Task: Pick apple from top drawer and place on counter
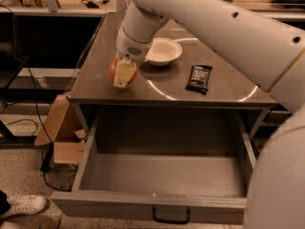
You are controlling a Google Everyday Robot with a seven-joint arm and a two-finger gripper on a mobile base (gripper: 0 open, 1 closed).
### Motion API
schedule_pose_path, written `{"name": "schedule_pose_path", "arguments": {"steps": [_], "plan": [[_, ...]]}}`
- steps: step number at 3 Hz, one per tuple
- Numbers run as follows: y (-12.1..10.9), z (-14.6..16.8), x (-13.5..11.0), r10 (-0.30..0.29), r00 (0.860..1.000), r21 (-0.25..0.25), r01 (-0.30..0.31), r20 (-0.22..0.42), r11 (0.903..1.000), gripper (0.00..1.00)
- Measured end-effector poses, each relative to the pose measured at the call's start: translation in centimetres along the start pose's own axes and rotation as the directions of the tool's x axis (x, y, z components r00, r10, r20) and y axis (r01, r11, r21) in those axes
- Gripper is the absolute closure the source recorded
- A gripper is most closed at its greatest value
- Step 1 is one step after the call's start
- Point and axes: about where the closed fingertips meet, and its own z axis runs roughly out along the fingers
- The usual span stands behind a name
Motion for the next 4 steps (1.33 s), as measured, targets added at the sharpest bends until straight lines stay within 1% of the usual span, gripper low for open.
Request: {"name": "schedule_pose_path", "arguments": {"steps": [1,2,3,4], "plan": [[-1.4,0.2,0.0,0.002,1.0,-0.015,-0.002,-0.011,0.9999,1.0],[-2.0,1.6,-0.3,0.008,1.0,-0.053,-0.008,-0.007,0.9985,1.0],[-1.6,3.1,-0.3,0.012,1.0,-0.081,-0.011,0.001,0.9966,1.0],[-1.3,3.5,-0.4,0.012,1.0,-0.088,-0.012,0.004,0.996,1.0]]}}
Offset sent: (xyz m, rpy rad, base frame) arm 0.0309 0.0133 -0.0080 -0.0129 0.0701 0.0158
